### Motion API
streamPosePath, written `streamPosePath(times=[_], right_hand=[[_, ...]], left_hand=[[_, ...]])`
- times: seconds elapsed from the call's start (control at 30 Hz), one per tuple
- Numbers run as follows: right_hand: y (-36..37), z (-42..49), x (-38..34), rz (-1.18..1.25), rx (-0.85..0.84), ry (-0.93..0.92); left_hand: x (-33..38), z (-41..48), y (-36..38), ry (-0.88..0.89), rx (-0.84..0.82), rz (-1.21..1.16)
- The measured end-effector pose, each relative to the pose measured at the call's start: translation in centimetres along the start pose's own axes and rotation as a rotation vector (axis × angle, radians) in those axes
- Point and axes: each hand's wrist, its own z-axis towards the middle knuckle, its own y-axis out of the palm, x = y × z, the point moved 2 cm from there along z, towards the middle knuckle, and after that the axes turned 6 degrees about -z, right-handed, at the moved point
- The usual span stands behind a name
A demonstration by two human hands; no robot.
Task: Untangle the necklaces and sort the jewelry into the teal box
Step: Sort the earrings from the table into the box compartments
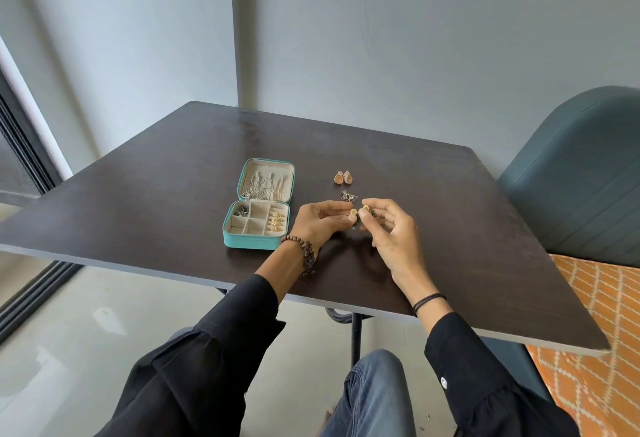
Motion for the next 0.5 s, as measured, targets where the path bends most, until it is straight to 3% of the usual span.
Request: streamPosePath(times=[0.2,0.5], right_hand=[[-0.22,-0.16,-0.19,0.01,-0.011,-0.005],[-0.39,-0.42,-0.39,0.022,0.015,0.007]], left_hand=[[-0.27,0.15,0.24,0.047,-0.054,0.168],[-0.11,-0.09,0.77,0.085,-0.003,0.188]])
